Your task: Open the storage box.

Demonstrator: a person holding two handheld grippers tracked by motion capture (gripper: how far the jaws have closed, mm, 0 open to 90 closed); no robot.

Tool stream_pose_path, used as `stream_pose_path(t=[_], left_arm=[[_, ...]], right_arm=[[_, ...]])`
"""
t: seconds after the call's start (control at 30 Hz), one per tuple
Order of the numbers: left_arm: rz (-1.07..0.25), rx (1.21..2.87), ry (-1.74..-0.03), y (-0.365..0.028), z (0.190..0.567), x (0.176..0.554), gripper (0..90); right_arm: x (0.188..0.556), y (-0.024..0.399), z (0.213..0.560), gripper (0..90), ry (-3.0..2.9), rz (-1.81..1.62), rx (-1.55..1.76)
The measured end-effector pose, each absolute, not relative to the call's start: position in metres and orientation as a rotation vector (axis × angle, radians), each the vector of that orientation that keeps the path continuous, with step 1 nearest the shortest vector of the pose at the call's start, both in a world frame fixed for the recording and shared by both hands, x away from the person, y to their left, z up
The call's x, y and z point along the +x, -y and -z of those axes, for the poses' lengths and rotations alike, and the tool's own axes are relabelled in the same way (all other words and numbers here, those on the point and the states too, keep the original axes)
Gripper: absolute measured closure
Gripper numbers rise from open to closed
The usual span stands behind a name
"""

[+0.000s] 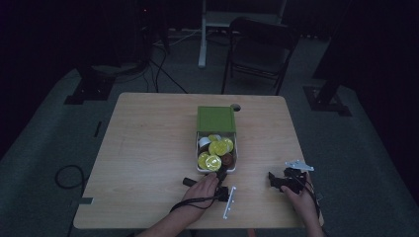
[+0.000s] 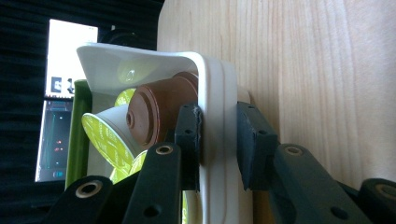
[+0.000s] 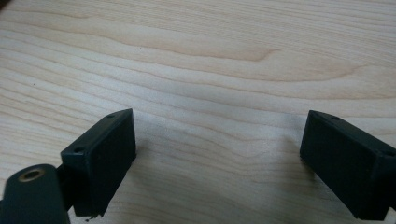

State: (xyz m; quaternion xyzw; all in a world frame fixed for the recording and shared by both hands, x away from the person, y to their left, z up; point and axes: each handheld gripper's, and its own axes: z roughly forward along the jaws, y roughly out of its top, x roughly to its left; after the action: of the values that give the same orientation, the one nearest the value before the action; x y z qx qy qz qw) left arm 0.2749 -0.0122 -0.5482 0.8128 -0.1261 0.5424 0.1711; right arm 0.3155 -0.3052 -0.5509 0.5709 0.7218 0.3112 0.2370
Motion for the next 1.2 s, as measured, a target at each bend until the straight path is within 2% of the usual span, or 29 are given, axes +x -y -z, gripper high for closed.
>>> stream_pose_path(t=[0.97,1.0,1.07,1.2], left_arm=[[-1.494,2.303,0.355,0.008,0.549,0.261,72.5],[-1.46,2.271,0.324,0.007,0.55,0.261,71.0],[-1.449,2.256,0.32,0.007,0.55,0.26,60.7],[-1.403,2.243,0.317,0.006,0.546,0.257,58.8]], right_arm=[[0.316,0.305,0.551,10.2,-1.979,-0.853,1.564],[0.316,0.305,0.551,10.2,-1.979,-0.853,1.564],[0.316,0.305,0.551,10.2,-1.979,-0.853,1.564],[0.316,0.305,0.551,10.2,-1.979,-0.853,1.564]])
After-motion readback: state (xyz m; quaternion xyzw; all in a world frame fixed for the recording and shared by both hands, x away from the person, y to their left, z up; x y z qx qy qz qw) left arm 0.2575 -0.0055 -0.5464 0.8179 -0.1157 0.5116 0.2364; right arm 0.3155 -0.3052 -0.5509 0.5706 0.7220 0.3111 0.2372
